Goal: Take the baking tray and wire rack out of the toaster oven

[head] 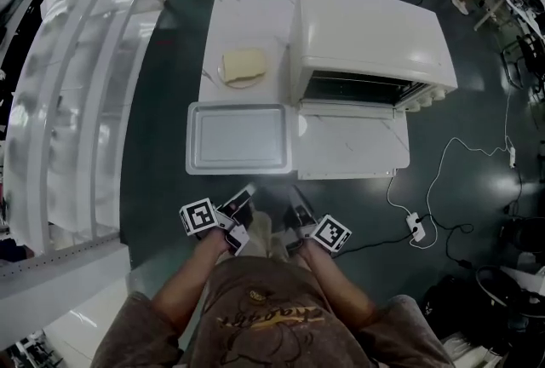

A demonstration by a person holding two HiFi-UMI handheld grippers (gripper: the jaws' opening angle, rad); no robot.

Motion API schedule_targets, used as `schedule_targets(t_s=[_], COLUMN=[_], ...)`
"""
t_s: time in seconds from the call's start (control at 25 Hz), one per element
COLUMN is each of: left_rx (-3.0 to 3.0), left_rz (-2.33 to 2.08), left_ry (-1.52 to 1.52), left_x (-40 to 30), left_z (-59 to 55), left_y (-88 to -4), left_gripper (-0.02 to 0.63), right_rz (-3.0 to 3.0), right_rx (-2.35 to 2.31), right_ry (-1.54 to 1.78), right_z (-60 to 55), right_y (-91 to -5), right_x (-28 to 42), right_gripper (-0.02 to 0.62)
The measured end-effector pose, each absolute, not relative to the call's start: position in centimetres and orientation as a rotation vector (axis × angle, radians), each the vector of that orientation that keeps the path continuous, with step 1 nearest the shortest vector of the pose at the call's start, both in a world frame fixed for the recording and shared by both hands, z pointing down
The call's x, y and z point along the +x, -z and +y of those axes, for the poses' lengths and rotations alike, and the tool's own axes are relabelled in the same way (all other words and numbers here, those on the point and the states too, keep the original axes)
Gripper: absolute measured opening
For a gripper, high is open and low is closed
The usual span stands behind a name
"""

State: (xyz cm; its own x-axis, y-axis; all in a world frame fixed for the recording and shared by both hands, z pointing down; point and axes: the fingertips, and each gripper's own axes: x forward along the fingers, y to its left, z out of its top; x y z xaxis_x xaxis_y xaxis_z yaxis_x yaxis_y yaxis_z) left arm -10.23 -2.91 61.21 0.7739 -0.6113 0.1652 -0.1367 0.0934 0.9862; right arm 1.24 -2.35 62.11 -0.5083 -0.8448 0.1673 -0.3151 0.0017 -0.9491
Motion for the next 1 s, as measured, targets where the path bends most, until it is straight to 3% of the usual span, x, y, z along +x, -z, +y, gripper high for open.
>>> schedule_targets(t_s=[0.36, 0.56, 1.0], left_rx=[1.619, 1.723, 1.754], left_rz=[-0.595, -0.593, -0.601], left_ry=[0.397, 0.448, 0.492], left_x=[-2.1, 1.8, 8.0], left_z=[-6.2, -8.2, -14.5], left_y=[-54.5, -51.3, -49.7], left_gripper=[0.109, 0.11, 0.114], right_rz=[1.81, 1.719, 1.745], right_rx=[-1.246, -1.326, -1.368], right_ry=[1.238, 1.219, 1.068], right_z=[-3.8, -3.8, -9.9], right_y=[-54.4, -53.2, -50.3], right_x=[9.7, 14.6, 21.8], right_gripper=[0.044, 0.081, 0.114])
